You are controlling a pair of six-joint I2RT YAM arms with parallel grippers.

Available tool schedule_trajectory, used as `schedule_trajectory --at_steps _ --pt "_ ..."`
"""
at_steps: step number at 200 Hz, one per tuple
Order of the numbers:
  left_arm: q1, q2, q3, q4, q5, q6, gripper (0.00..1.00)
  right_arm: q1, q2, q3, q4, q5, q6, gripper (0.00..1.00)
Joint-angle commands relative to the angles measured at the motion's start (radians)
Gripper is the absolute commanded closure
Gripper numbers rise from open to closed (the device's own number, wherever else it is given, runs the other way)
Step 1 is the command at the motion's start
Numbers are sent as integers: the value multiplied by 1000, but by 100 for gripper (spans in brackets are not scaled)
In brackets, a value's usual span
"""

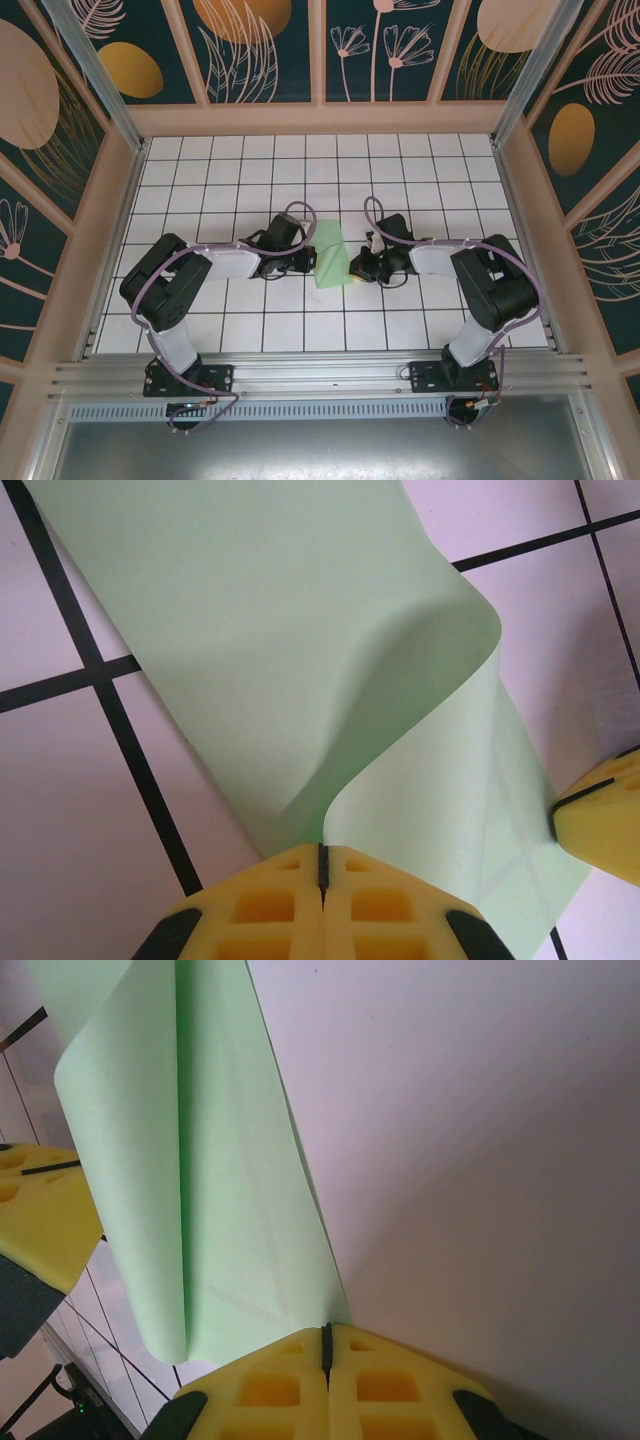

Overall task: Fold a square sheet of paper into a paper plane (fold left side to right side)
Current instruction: Fold the triangle a second time at the center of the table.

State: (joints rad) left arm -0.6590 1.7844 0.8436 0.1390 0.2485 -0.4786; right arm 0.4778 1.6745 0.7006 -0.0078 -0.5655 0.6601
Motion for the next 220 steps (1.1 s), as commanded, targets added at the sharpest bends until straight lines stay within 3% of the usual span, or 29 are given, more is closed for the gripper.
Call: schedule_trajectory --at_steps 1,183,220 --pt "2 -33 5 36 -14 20 100 11 32 2 -64 31 -22 100" --pt "2 53 13 39 -18 23 100 12 27 -3 -64 33 -26 100" --pt "2 54 6 36 -19 24 100 -8 -54 13 -4 -4 -42 100"
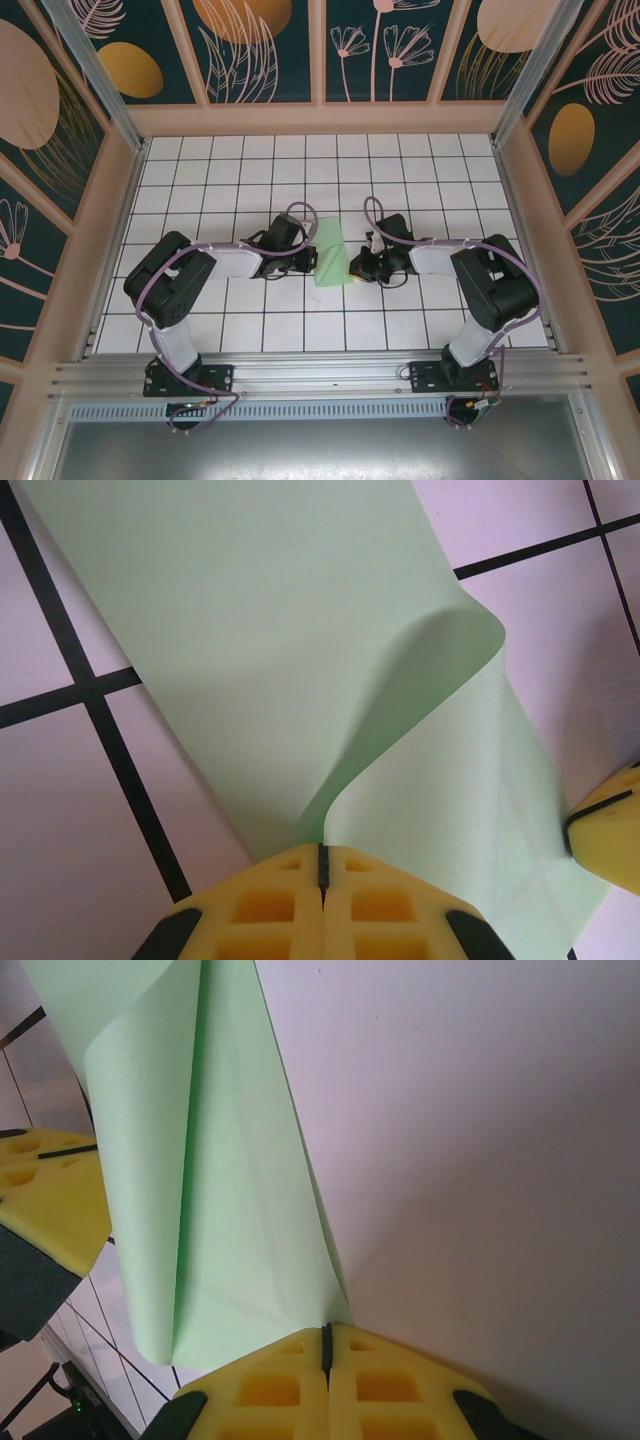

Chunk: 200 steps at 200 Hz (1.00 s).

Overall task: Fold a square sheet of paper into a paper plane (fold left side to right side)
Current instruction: Fold the triangle a second time at the center of the table.

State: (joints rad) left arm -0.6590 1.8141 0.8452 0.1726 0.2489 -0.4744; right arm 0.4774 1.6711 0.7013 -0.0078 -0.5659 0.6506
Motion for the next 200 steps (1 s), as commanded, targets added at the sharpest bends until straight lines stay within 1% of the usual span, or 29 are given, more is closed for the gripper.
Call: schedule_trajectory --at_steps 1,19,34,86,109,114,142,200 --pt "2 24 4 2 -19 20 100 -8 -53 14 -1 -4 -32 100" --pt "3 27 3 2 -17 20 100 -10 -95 44 35 -27 -32 100" --pt "2 26 1 2 -20 20 100 -2 -89 77 67 -41 -17 100" --pt "-1 29 -1 -5 -24 22 100 58 47 186 134 -52 33 100" --pt "-1 28 -1 -6 -26 22 100 64 100 216 149 -61 46 100" --pt "0 28 -1 -5 -26 22 100 85 109 220 153 -64 49 100" --pt "-2 30 1 -10 -27 21 100 106 149 241 135 -59 42 100" --pt "-5 34 9 -24 -35 31 100 108 175 246 74 -26 19 100"
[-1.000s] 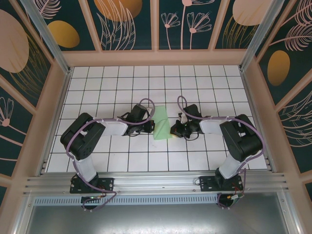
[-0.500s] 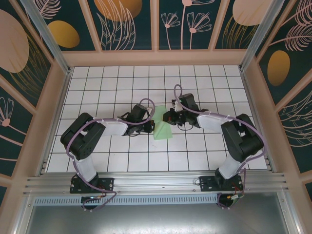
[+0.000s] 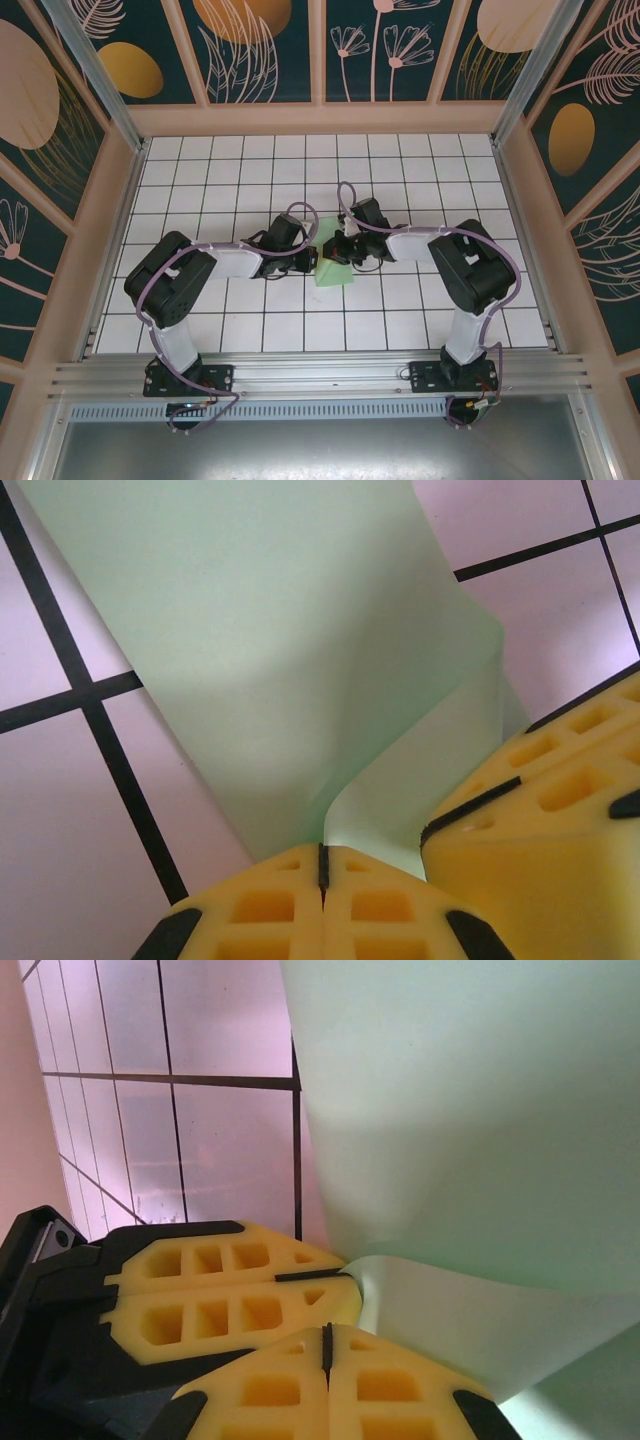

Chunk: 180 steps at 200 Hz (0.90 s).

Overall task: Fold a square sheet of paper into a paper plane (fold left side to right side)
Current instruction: Fold the triangle a second time at the center of the table.

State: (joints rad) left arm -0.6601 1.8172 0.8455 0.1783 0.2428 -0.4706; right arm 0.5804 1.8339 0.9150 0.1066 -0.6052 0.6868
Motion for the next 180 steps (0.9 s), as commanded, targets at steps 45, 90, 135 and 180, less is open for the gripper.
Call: schedule_trajectory --at_steps 45,90,135,180 --pt "-5 33 10 -31 -30 26 100 5 18 31 -84 42 -40 100" --pt "-6 32 10 -34 -33 29 100 5 19 21 -101 67 -49 100" --pt "-7 36 15 -37 -30 29 100 3 18 6 -118 88 -50 100" --pt "-8 35 21 -49 -31 31 100 1 23 -4 -140 105 -56 100"
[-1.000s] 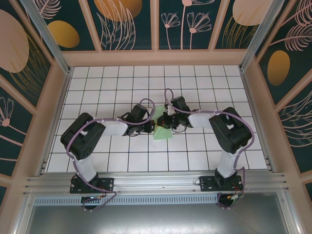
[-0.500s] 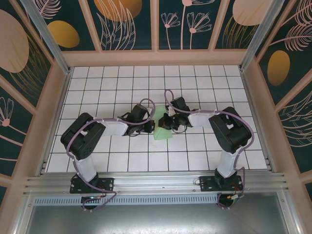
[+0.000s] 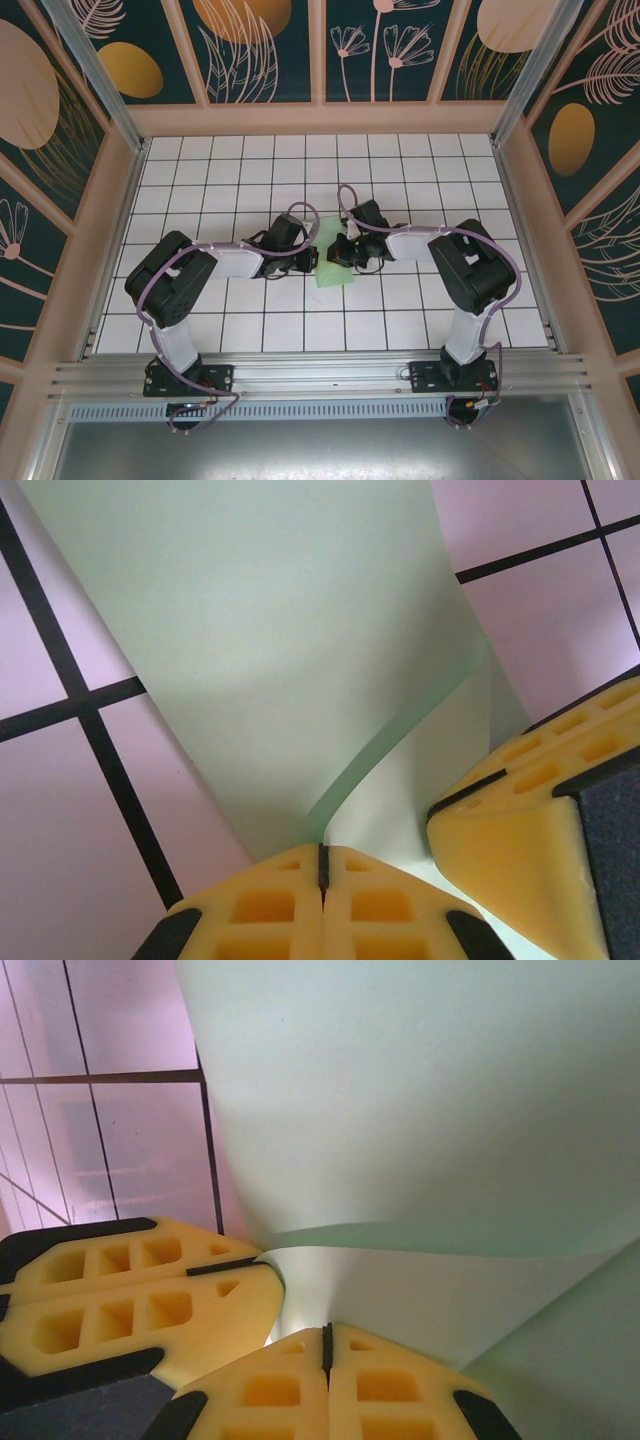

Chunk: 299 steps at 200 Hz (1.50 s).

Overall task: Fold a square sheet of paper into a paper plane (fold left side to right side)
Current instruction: Fold the triangle a second time at the center of the table.

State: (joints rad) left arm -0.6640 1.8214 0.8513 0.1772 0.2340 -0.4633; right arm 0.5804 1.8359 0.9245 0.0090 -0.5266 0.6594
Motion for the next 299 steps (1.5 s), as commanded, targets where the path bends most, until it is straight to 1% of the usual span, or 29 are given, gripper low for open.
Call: schedule_trajectory --at_steps 1,50,73,93,113,120,144,170,194,217,233,236,247,299 --pt "-5 31 15 -48 -22 24 100 1 21 -13 -42 26 -29 100" --pt "-4 5 28 -75 -40 31 100 -2 26 -29 -51 31 -32 100" --pt "-5 -26 33 -85 -52 24 97 -2 29 -31 -51 28 -33 100" --pt "-4 -65 36 -99 -70 14 88 -3 30 -32 -54 28 -34 100" --pt "-3 -101 32 -104 -79 3 84 -3 31 -32 -53 29 -34 100" --pt "-3 -141 28 -104 -76 -4 84 -4 30 -32 -53 28 -35 100" --pt "-3 -184 3 -81 -5 -35 85 -4 31 -33 -52 28 -36 100" --pt "-5 -197 -31 -21 148 -81 86 -4 28 -30 -53 29 -37 100" --pt "-11 -175 -58 60 270 -130 87 -4 27 -31 -51 28 -37 100" --pt "-24 -133 -70 115 337 -168 87 -4 26 -32 -51 28 -36 100" --pt "-35 -113 -69 133 356 -181 87 -4 25 -32 -52 28 -37 100" --pt "-36 -87 -69 134 359 -182 87 -3 24 -33 -52 28 -37 100" --pt "-42 -63 -64 128 360 -184 87 -3 24 -33 -55 28 -37 100" --pt "-45 -26 -70 66 284 -158 87 -3 25 -31 -60 26 -40 100"
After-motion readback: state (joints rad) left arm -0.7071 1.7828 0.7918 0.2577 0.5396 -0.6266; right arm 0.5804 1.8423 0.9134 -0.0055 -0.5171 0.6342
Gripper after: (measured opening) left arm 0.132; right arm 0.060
